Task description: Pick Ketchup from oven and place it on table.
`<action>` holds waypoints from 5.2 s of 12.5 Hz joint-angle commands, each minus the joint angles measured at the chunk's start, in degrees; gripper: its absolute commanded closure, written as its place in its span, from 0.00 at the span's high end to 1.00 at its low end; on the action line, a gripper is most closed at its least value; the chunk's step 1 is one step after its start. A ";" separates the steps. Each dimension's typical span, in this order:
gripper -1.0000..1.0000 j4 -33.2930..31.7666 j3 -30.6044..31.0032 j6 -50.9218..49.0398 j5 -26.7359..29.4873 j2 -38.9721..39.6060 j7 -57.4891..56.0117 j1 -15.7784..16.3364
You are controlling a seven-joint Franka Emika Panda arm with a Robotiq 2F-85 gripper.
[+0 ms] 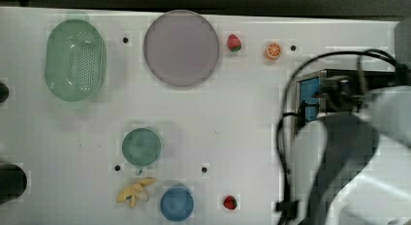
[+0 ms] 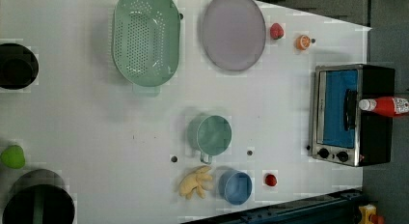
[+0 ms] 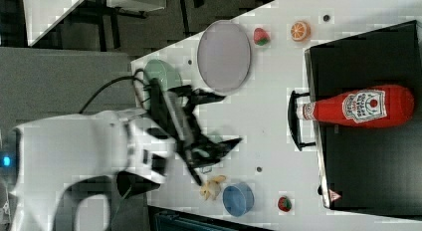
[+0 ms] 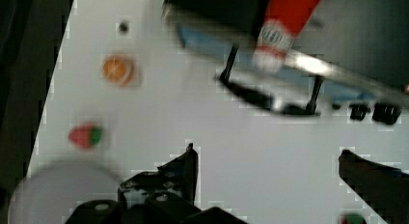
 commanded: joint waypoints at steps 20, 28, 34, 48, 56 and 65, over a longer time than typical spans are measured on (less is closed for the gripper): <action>1.00 4.53 -8.62 18.50 10.47 26.02 -0.23 -9.12; 0.64 7.27 -8.43 14.78 10.48 24.66 -0.24 -8.23; 0.64 15.14 -5.80 -0.13 9.34 16.30 -0.57 0.05; 0.64 9.37 9.31 -7.49 5.07 9.73 -0.01 12.65; 0.64 -12.20 10.85 11.01 3.62 10.62 0.03 14.34; 0.77 -19.22 10.45 26.85 3.99 23.28 0.06 13.91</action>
